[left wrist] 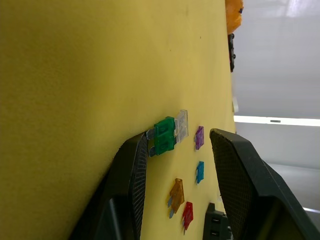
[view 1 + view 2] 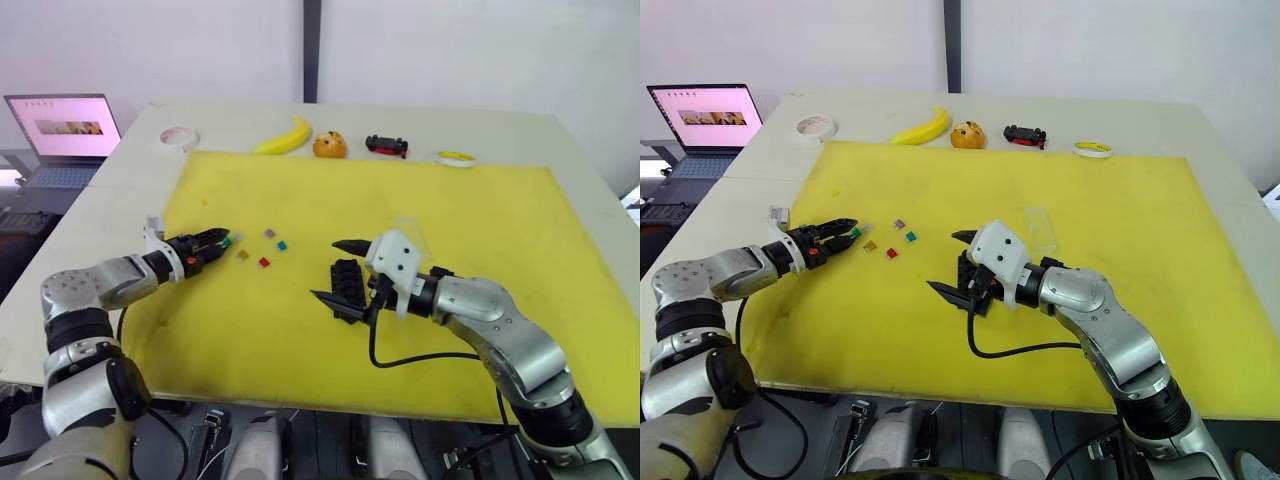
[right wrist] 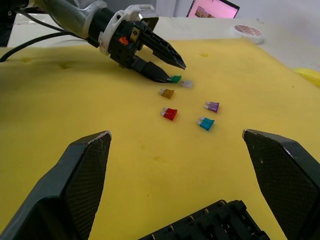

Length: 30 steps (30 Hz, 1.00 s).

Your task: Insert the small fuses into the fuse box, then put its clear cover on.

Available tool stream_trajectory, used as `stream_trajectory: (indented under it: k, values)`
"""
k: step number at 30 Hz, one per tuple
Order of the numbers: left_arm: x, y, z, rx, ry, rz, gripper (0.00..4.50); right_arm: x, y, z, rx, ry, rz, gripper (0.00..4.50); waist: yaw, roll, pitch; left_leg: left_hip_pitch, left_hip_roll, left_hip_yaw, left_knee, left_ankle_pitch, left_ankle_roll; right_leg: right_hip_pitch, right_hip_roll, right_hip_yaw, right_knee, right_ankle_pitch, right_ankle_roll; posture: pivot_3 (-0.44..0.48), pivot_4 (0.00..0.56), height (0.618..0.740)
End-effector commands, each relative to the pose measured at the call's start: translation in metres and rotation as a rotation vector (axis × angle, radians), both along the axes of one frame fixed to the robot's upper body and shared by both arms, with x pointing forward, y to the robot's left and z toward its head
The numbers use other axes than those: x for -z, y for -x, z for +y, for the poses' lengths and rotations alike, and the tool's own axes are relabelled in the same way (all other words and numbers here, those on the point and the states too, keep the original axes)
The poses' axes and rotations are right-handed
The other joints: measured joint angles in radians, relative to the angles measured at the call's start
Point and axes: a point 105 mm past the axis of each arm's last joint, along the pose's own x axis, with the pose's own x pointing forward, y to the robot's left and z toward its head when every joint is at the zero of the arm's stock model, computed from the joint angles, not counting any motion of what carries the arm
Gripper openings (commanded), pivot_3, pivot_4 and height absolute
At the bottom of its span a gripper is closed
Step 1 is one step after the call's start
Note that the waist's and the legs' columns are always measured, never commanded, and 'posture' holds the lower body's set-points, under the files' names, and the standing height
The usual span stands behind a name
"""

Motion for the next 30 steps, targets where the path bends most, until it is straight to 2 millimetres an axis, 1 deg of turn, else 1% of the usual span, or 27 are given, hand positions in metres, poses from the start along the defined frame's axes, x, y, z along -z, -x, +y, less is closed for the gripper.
stream_trajectory:
  k: [1, 2, 5, 21, 30]
  values:
    - [0.0067, 0.0002, 0.0041, -0.025, -0.026, 0.021, 2.1, -0.0137, 0.0034, 0.0003, -0.014, -0.017, -0.055, 4.5, 0.0, 0.0, 0.0, 0.0, 0.0, 0.0, 0.0, 0.0, 0.0, 0.0, 0.0, 0.0, 0.0, 0.0, 0.0, 0.0, 0.15, 0.74]
    - [0.0071, 0.0006, 0.0036, -0.021, -0.031, 0.022, 2.1, -0.0136, 0.0034, 0.0003, -0.013, -0.016, -0.056, 4.5, 0.001, 0.0, 0.0, 0.0, 0.0, 0.0, 0.0, 0.0, 0.0, 0.0, 0.0, 0.0, 0.0, 0.0, 0.0, 0.0, 0.15, 0.74]
    - [0.0083, 0.0013, 0.0031, -0.017, -0.04, 0.024, 1.34, -0.0136, 0.0027, 0.0004, -0.01, -0.016, -0.056, 4.5, 0.0, 0.0, 0.0, 0.0, 0.0, 0.0, 0.0, 0.0, 0.0, 0.0, 0.0, 0.0, 0.0, 0.0, 0.0, 0.0, 0.15, 0.74]
    - [0.0099, -0.0006, 0.0042, -0.025, -0.045, 0.029, 1.34, -0.0161, 0.0001, -0.0006, 0.001, -0.02, -0.065, 4.5, -0.001, 0.0, 0.0, 0.0, 0.0, 0.0, 0.0, 0.0, 0.0, 0.0, 0.0, 0.0, 0.0, 0.0, 0.0, 0.0, 0.15, 0.74]
    - [0.0052, -0.0012, -0.0018, -0.014, -0.042, 0.02, 1.34, -0.0161, -0.0011, -0.0031, 0.008, -0.02, -0.063, 4.5, 0.002, 0.0, 0.0, 0.0, 0.0, 0.0, 0.0, 0.0, 0.0, 0.0, 0.0, 0.0, 0.0, 0.0, 0.0, 0.0, 0.15, 0.74]
